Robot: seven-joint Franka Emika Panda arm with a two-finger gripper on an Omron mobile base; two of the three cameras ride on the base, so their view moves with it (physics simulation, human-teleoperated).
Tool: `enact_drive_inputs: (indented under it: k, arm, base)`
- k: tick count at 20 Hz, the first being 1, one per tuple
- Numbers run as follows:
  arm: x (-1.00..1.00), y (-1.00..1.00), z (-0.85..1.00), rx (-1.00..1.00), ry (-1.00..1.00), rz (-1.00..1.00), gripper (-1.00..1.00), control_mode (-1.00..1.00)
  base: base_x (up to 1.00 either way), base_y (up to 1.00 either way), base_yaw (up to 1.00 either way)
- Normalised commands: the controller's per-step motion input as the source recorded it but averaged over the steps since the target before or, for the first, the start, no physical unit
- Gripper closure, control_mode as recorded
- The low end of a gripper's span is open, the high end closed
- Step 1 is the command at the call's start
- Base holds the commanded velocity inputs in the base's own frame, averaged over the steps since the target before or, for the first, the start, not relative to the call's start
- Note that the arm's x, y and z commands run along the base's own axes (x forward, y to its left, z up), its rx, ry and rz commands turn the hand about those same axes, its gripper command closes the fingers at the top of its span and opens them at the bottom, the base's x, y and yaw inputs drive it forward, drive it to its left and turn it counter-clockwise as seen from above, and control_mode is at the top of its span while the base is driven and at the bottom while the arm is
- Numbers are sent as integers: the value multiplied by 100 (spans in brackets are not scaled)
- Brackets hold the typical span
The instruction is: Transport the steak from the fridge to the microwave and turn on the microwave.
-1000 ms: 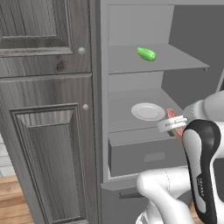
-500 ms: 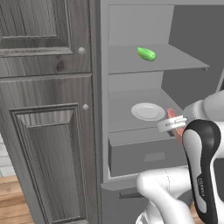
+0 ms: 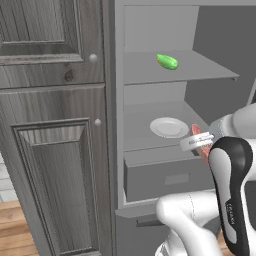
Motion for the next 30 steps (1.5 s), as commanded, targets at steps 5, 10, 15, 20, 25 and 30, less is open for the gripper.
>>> enact_drive_inputs:
  k: [5,10,15,20,25,30]
  arm:
    - [0,0,0,0,0,0,100,100]
    - [0,0,0,0,0,0,100,100]
    - [0,0,0,0,0,0,100,100]
    - [0,0,0,0,0,0,100,100]
    - [0,0,0,0,0,0,100,100]
    - [0,0,0,0,0,0,100,100]
  base:
    - [0,0,0]
    - [-9,0,0]
    - [-65,1,5]
    - [-72,16,20]
    - [-60,28,9]
    - [-62,34,-15]
